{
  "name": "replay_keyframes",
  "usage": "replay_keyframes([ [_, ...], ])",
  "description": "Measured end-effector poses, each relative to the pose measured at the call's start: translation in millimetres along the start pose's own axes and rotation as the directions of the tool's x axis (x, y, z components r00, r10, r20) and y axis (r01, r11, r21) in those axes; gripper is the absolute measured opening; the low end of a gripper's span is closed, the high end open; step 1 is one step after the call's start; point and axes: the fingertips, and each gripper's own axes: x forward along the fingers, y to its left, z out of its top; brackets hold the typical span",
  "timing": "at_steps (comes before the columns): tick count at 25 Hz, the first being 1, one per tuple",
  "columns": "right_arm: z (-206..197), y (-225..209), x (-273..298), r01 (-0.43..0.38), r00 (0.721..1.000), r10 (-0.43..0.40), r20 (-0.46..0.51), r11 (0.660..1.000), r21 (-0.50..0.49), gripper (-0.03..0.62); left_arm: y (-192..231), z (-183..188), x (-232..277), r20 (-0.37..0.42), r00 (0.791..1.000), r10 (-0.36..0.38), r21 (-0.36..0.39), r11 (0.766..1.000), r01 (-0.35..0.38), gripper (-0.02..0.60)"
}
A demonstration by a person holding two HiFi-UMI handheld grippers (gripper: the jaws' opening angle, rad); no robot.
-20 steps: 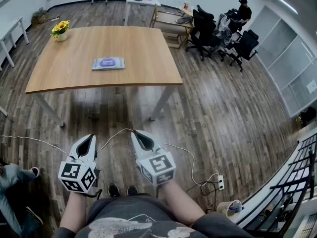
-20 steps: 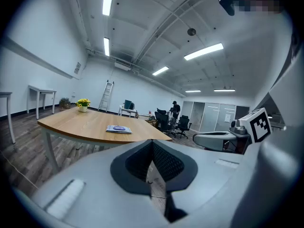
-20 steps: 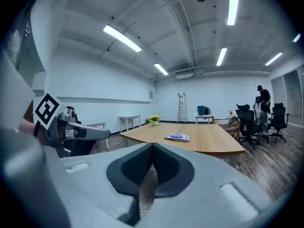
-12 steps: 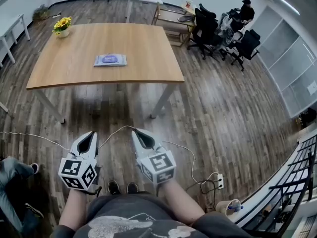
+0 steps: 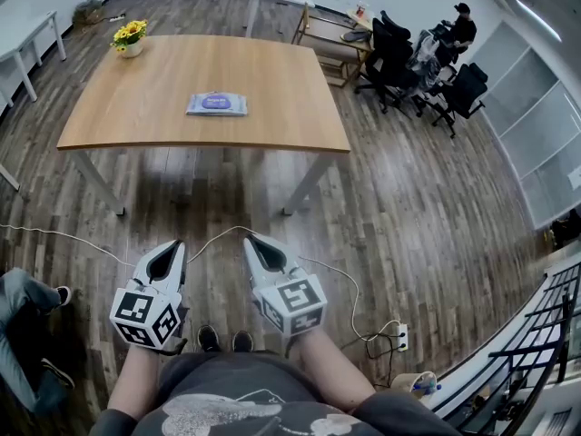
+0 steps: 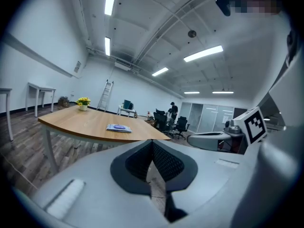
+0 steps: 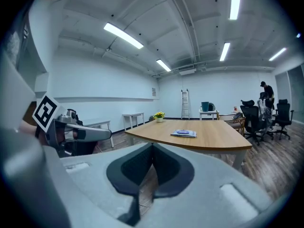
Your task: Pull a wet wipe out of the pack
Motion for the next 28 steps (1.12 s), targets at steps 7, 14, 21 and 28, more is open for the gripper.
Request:
replay_keyframes([
  [7,-2.2,7.0,21.3,-0.011,1.000,0.011,0.006,0.999,0.044,-0.011,15.2,-5.9,-3.8,-0.011,1.000,-0.029,0.008,1.000,0.029,0.018],
  [14,-2.2,6.3,42.1,0.035,0.999,-0.036,0.024,0.999,0.031,-0.011,49.3,-2.0,5.5,-0.031,0.998,-0.047,0.001,0.999,0.047,0.018],
  [21,-5.8,-10.1,56.6,0.073,0.997,-0.074,0.005,0.995,0.069,-0.011,73.3,5.0,25.1,-0.044,0.997,-0.056,0.004,0.998,0.056,0.018],
  [28,-2.9,-49.3,96.6,0.065,0.998,-0.066,0.009,0.994,0.086,-0.011,90.5,4.6,67.1,-0.053,0.998,-0.030,0.002,1.000,0.030,0.018],
])
